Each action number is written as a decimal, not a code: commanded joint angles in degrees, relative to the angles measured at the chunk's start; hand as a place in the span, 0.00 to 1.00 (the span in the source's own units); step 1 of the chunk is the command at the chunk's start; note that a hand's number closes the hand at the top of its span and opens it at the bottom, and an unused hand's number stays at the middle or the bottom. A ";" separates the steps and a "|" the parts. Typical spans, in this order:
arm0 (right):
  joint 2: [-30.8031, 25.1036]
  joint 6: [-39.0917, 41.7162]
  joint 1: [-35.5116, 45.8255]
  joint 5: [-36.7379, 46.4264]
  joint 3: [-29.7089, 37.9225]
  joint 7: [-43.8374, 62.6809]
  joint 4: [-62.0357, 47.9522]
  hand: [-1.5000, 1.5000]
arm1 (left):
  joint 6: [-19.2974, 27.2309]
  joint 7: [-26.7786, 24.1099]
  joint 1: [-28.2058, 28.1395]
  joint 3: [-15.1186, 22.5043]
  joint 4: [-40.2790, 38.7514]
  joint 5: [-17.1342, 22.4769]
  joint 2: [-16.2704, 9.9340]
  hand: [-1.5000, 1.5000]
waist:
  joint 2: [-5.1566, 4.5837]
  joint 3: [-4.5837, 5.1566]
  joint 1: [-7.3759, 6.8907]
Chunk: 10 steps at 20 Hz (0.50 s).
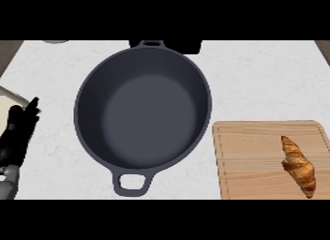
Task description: Pick the croissant from the cutting board and place it in the pot
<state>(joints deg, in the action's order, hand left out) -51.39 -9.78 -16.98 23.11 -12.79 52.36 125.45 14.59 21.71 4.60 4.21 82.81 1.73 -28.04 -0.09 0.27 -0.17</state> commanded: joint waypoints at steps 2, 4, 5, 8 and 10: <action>-1.13 11.17 5.78 -6.03 -0.38 12.24 3.44 0.00 | -0.89 -0.29 1.69 -0.48 -1.67 -1.05 0.38 0.50 | -0.03 -0.18 -0.21; 0.33 11.79 4.89 -4.55 -0.56 15.75 6.13 0.00 | -1.16 -2.00 0.01 -1.74 -0.91 -0.83 0.70 0.50 | 0.13 -0.21 0.11; 3.13 11.60 8.25 -2.49 -3.38 16.02 1.98 0.00 | -1.96 -0.26 1.64 -1.97 -1.39 -0.34 0.91 0.50 | 0.02 -0.22 -0.21; 2.12 13.85 8.14 -6.70 1.72 12.72 -2.31 0.00 | -3.01 0.46 1.14 -3.21 -1.24 -0.11 0.18 0.50 | 0.07 -0.25 -0.01; 6.70 12.26 10.43 -2.21 -2.11 14.18 -3.89 0.00 | -2.68 -0.49 0.82 -2.31 -1.90 -1.94 1.59 0.50 | 0.05 -0.25 -0.08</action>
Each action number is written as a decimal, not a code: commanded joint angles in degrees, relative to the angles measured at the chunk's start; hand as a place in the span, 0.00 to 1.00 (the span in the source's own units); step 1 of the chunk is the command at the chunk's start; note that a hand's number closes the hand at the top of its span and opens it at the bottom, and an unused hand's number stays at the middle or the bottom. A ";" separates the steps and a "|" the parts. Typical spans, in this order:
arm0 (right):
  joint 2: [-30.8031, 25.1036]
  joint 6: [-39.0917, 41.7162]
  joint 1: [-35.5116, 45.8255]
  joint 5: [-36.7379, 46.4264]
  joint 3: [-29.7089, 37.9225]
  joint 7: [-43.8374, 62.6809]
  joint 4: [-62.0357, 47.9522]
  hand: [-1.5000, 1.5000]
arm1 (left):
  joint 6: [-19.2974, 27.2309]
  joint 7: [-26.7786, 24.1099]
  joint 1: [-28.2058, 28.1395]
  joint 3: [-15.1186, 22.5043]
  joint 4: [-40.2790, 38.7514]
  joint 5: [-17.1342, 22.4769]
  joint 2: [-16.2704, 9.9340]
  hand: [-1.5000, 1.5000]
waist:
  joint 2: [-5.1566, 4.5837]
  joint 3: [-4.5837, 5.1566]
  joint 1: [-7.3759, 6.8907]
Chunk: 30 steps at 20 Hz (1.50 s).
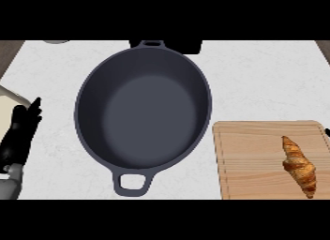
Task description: Pick the croissant from the cutting board and place it in the pot
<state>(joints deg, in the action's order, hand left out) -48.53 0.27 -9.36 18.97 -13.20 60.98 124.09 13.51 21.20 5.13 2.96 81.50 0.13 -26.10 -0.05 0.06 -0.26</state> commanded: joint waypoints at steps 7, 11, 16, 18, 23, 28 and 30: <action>7.58 4.50 0.77 4.86 -0.53 0.86 -7.32 0.00 | -1.96 -0.11 -2.35 -2.40 1.20 -1.19 2.17 0.50 | 0.10 -0.06 0.22; 11.63 3.49 4.91 8.48 -1.43 -5.30 -16.90 0.00 | -0.95 3.14 4.20 -2.23 -0.92 -4.20 3.06 0.50 | -0.04 -0.08 0.28; 15.21 4.37 1.59 12.89 0.95 -9.11 -16.67 0.00 | -4.90 -1.47 -1.10 -5.35 -0.10 -3.58 3.68 0.50 | 0.08 -0.06 0.34; 15.93 4.83 4.91 14.50 0.70 -10.18 -22.93 0.00 | -4.86 0.64 -0.78 -5.94 0.97 -4.00 2.93 0.50 | 0.06 -0.07 0.18; 18.06 9.83 3.41 14.69 2.87 -6.10 -18.82 0.00 | -4.83 1.21 -0.36 -5.37 1.83 -6.12 5.89 0.50 | 0.10 -0.06 0.38; 20.13 10.18 8.59 14.61 6.43 -13.44 -30.86 0.00 | -8.41 -4.63 -1.01 -9.82 -2.62 -4.44 4.08 0.50 | 0.02 -0.06 0.13; 21.29 14.70 8.49 14.65 7.39 -9.04 -25.07 0.00 | -6.01 2.19 -0.74 -7.11 3.29 -8.38 6.60 0.50 | 0.09 -0.06 0.25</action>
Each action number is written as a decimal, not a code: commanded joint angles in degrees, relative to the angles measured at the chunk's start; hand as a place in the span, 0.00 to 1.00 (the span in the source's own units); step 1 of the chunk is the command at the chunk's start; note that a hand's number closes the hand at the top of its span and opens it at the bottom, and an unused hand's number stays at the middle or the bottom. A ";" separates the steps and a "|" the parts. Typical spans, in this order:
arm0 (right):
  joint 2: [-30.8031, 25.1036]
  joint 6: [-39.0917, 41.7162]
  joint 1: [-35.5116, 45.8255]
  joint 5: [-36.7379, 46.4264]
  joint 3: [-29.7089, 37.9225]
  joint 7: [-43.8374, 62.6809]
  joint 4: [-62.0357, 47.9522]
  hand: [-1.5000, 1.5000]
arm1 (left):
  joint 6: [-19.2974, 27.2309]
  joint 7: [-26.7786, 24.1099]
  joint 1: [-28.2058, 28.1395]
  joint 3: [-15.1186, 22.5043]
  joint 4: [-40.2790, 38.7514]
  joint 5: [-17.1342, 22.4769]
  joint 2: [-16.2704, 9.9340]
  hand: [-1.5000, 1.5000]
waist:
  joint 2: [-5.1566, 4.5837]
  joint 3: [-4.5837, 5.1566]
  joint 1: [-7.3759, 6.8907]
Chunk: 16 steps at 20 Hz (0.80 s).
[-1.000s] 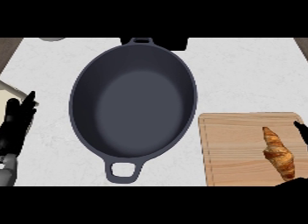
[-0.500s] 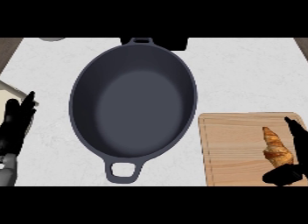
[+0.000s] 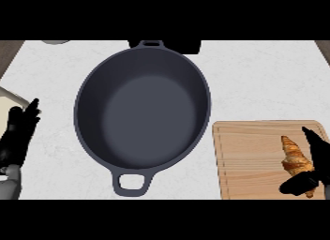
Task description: Pick the croissant from the cutting board and place it in the pot
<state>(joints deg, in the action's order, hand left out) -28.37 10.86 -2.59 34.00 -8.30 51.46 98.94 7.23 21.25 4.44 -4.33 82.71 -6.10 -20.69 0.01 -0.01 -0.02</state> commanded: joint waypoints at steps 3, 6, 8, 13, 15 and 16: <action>4.13 1.09 -1.73 3.31 1.67 -2.69 -1.20 0.00 | -2.94 0.76 1.77 -3.26 -1.04 -0.22 0.05 0.50 | 0.02 0.01 0.13; 8.12 -1.71 -0.70 6.22 -0.73 -0.70 -1.71 0.00 | 0.10 -1.84 5.40 -1.49 -6.77 -3.66 2.56 0.50 | -0.03 0.03 0.29; 5.42 -0.44 -0.73 4.12 5.08 -8.77 -8.10 0.00 | -0.11 1.90 1.45 -0.71 0.44 -4.23 4.02 0.50 | 0.01 0.01 0.08; 6.17 -0.43 0.03 5.39 7.48 -12.78 -12.55 0.00 | -4.50 -0.22 1.62 -4.86 -1.23 -2.08 1.37 0.50 | 0.00 0.01 0.04; 6.42 2.71 1.88 5.27 8.43 -11.98 -11.92 0.00 | -3.90 0.74 -0.36 -4.24 1.74 -3.65 2.60 0.50 | 0.02 0.01 -0.03; 6.90 1.02 4.90 5.57 9.04 -13.31 -16.69 0.00 | -2.31 2.44 2.84 -3.23 0.20 -4.90 3.56 0.50 | -0.02 0.00 -0.04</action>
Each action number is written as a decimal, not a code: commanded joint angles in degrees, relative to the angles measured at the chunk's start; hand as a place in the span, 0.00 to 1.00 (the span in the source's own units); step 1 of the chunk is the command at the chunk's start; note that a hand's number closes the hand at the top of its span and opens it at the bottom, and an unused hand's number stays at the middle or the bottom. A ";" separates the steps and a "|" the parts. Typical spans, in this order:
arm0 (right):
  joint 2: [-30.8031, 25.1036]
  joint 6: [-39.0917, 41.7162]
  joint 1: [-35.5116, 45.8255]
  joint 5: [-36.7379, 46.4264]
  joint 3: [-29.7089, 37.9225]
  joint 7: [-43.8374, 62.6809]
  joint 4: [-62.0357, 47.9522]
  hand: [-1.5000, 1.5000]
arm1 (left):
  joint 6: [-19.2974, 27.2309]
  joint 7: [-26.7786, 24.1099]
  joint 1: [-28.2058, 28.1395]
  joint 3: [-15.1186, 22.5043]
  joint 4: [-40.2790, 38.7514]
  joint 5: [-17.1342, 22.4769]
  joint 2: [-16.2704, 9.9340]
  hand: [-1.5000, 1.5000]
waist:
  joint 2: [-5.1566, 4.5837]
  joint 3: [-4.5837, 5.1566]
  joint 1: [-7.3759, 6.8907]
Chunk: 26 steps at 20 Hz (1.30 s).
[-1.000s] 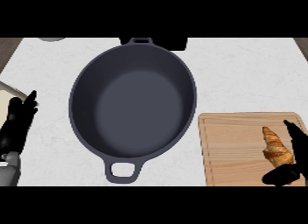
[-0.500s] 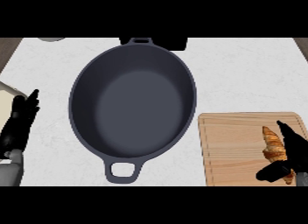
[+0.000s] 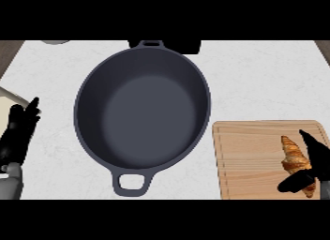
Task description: Pick the croissant from the cutting board and place it in the pot
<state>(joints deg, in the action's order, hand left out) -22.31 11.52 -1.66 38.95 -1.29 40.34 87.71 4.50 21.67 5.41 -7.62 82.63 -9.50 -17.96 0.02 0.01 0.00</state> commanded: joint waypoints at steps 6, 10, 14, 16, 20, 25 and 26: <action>0.34 -2.76 1.39 6.07 0.53 -6.44 -2.21 1.00 | -0.95 1.97 0.31 -0.23 0.95 -1.72 1.40 0.50 | 0.00 -0.01 0.00; 0.66 -6.08 1.17 10.98 -1.00 -7.31 -2.00 1.00 | -3.40 1.08 -0.83 -2.65 2.20 0.05 -0.79 0.50 | 0.02 -0.01 -0.11; 0.17 -4.71 1.41 12.77 -0.94 -6.13 2.10 1.00 | -3.75 1.16 2.81 -3.33 -0.23 -0.02 -0.97 0.50 | 0.02 0.01 0.13; 1.56 -6.06 -0.43 15.20 -1.82 -4.60 5.55 1.00 | -1.35 1.11 1.72 -2.17 -0.63 -2.23 1.17 0.50 | 0.03 0.01 0.21; -6.37 0.42 2.69 10.53 -5.36 -21.32 3.88 1.00 | -2.04 1.10 0.01 -1.73 1.96 -1.21 1.47 0.50 | 0.08 -0.04 -0.53; -8.45 1.43 7.83 14.78 -9.80 -26.19 6.77 1.00 | -2.59 3.60 3.87 -1.95 -0.17 -1.48 0.79 0.50 | 0.01 0.00 -0.05; -12.23 2.28 6.40 12.12 -5.87 -29.01 10.20 1.00 | -1.61 -0.02 1.15 -2.42 0.32 -1.79 1.17 0.50 | 0.12 0.02 0.21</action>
<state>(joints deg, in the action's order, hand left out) -30.12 12.70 4.24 51.27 -8.51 16.27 93.45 2.34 22.64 6.98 -9.48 82.71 -11.10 -16.85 0.01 0.01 -0.29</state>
